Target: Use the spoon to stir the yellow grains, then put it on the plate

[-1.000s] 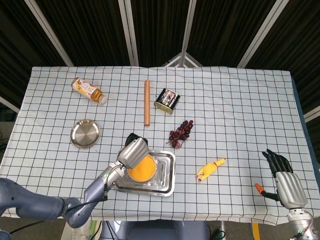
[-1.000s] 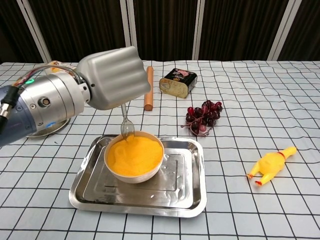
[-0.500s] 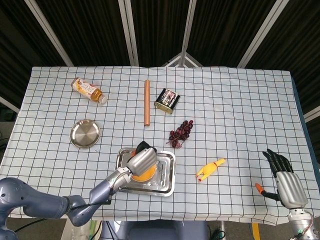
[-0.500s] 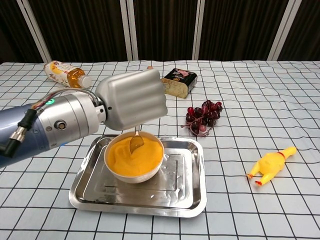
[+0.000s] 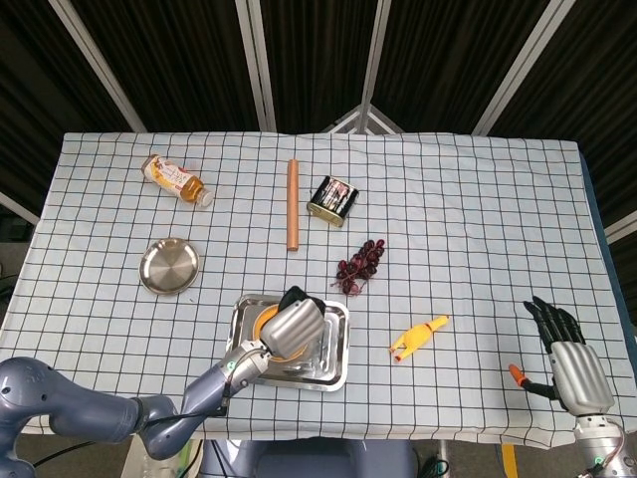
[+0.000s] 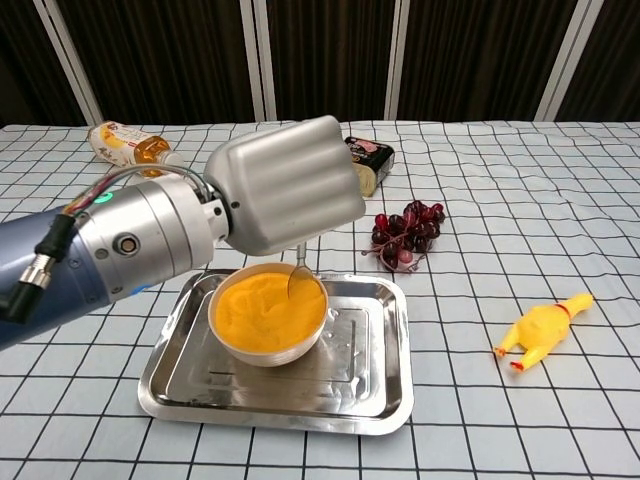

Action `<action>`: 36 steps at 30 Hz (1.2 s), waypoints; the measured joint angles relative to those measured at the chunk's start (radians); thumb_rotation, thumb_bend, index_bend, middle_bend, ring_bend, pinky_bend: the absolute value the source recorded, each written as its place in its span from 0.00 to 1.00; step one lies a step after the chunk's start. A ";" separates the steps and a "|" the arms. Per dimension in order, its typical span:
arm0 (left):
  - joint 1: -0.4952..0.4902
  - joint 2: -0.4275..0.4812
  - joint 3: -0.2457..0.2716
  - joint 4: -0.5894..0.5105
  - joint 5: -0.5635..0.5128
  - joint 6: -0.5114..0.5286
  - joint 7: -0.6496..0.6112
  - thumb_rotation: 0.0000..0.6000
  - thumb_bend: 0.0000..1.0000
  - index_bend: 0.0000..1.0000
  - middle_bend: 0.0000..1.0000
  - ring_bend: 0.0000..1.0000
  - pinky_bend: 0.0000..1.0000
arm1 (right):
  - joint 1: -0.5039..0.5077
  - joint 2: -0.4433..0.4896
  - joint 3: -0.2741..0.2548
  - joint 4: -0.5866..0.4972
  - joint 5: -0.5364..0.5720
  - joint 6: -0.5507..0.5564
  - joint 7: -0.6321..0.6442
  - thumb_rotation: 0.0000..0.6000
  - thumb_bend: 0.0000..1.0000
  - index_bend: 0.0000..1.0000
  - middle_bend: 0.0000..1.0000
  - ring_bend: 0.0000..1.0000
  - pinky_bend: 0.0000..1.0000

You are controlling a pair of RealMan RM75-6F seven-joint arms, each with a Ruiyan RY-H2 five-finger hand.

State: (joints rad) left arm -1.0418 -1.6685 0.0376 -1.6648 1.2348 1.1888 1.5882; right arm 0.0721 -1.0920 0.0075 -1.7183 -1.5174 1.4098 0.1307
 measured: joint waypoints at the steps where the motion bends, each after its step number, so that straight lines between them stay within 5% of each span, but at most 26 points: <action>1: 0.002 0.004 0.001 -0.003 0.003 0.001 -0.001 1.00 0.59 0.81 1.00 1.00 1.00 | 0.000 0.000 0.000 0.000 0.000 -0.001 -0.001 1.00 0.32 0.00 0.00 0.00 0.00; 20: 0.075 0.115 0.040 -0.069 0.114 -0.004 -0.097 1.00 0.59 0.81 1.00 1.00 1.00 | 0.001 -0.003 0.000 -0.006 0.006 -0.007 -0.010 1.00 0.32 0.00 0.00 0.00 0.00; 36: 0.092 0.043 0.013 -0.043 0.131 -0.066 -0.048 1.00 0.59 0.81 1.00 1.00 1.00 | 0.000 -0.001 0.000 -0.009 0.010 -0.010 -0.005 1.00 0.32 0.00 0.00 0.00 0.00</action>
State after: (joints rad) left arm -0.9498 -1.6253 0.0508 -1.7081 1.3662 1.1224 1.5399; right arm 0.0726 -1.0930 0.0077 -1.7278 -1.5070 1.4002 0.1256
